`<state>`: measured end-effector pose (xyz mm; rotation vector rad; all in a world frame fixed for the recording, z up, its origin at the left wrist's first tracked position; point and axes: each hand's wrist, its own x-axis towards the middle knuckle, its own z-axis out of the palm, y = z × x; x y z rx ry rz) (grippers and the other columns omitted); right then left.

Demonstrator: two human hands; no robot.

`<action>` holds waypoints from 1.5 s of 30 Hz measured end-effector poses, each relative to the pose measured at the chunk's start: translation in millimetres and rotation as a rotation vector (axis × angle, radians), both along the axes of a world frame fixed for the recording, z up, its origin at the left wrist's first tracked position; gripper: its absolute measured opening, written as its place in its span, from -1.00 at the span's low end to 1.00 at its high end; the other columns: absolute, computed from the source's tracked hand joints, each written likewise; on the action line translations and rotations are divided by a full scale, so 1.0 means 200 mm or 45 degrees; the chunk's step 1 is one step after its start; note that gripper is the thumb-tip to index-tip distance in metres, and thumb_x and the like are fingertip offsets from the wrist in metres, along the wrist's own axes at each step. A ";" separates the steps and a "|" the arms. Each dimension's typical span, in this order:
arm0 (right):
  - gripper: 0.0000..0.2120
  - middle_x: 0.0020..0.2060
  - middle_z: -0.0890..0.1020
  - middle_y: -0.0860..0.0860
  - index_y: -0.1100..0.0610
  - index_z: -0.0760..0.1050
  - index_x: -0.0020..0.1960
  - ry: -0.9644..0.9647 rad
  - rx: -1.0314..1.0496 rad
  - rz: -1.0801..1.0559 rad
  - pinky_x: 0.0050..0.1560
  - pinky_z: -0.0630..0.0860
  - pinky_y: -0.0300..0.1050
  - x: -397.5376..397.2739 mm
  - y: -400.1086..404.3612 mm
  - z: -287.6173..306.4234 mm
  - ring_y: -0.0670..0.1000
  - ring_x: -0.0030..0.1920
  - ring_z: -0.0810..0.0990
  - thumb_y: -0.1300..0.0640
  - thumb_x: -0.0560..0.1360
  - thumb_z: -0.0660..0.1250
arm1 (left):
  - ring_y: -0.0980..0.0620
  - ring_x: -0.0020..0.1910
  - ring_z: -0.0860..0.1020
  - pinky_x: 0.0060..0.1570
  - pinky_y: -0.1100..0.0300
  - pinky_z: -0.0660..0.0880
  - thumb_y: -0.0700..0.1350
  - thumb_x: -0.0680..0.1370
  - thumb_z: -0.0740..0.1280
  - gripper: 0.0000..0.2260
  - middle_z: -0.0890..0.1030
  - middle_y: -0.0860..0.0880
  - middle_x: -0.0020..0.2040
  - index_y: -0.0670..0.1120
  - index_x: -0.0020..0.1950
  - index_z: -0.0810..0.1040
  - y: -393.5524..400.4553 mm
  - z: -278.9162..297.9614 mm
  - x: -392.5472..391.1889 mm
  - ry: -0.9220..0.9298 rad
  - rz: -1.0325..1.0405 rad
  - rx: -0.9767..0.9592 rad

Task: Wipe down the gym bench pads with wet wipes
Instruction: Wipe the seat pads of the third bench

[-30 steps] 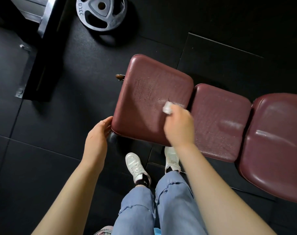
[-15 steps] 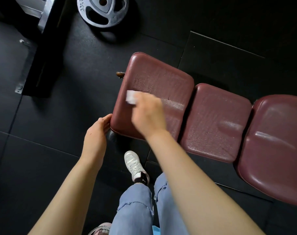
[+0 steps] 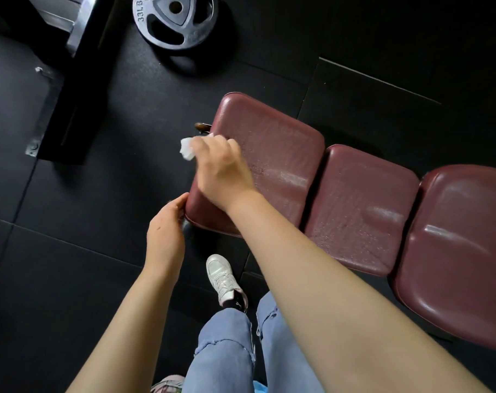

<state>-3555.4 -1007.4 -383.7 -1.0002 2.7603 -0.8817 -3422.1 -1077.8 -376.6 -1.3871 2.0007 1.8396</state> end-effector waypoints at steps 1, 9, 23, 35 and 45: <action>-0.73 -0.17 0.64 0.15 0.18 0.59 0.01 -0.019 0.049 -0.155 -0.14 0.33 0.04 -0.05 0.08 -0.02 0.23 -0.17 0.57 0.31 0.37 0.24 | 0.13 0.15 0.61 0.20 0.11 0.48 0.06 0.45 0.20 -0.70 0.70 0.15 0.06 0.28 0.00 0.69 0.00 0.00 0.00 -0.008 0.001 0.021; -0.77 -0.01 0.61 0.26 0.26 0.44 0.15 -0.403 0.325 -1.124 -0.02 0.45 0.09 -0.04 0.63 -0.17 0.30 0.02 0.55 0.31 0.51 0.16 | 0.38 0.19 0.49 0.21 0.34 0.37 0.00 0.64 0.02 -0.62 0.60 0.25 0.19 0.15 0.30 0.57 -0.01 0.01 0.04 -0.038 -0.238 -0.231; -0.73 -0.09 0.65 0.22 0.21 0.54 0.05 -0.131 0.261 -0.635 -0.09 0.46 0.06 -0.29 0.66 -0.12 0.30 -0.07 0.57 0.35 0.41 0.20 | 0.28 0.30 0.45 0.18 0.42 0.30 -0.06 0.69 0.07 -0.65 0.55 0.21 0.31 0.11 0.41 0.50 -0.06 0.00 0.06 -0.081 -0.401 -0.293; -0.71 -0.06 0.66 0.12 0.24 0.56 0.08 -0.017 -0.096 -0.153 0.04 0.39 0.01 -0.33 0.05 -0.03 0.22 -0.02 0.58 0.35 0.37 0.26 | 0.33 0.27 0.47 0.18 0.40 0.33 0.04 0.63 0.03 -0.60 0.58 0.25 0.24 0.13 0.37 0.53 -0.12 0.01 0.03 -0.091 -0.442 -0.208; -0.82 0.02 0.59 0.24 0.27 0.42 0.15 -0.356 0.159 -0.768 -0.14 0.33 -0.07 -0.24 0.73 -0.19 0.26 0.04 0.52 0.29 0.58 0.13 | 0.58 0.20 0.28 0.16 0.48 0.21 0.08 0.64 0.09 -0.60 0.40 0.42 0.26 0.14 0.48 0.36 -0.01 0.06 0.03 -0.125 -0.530 -0.397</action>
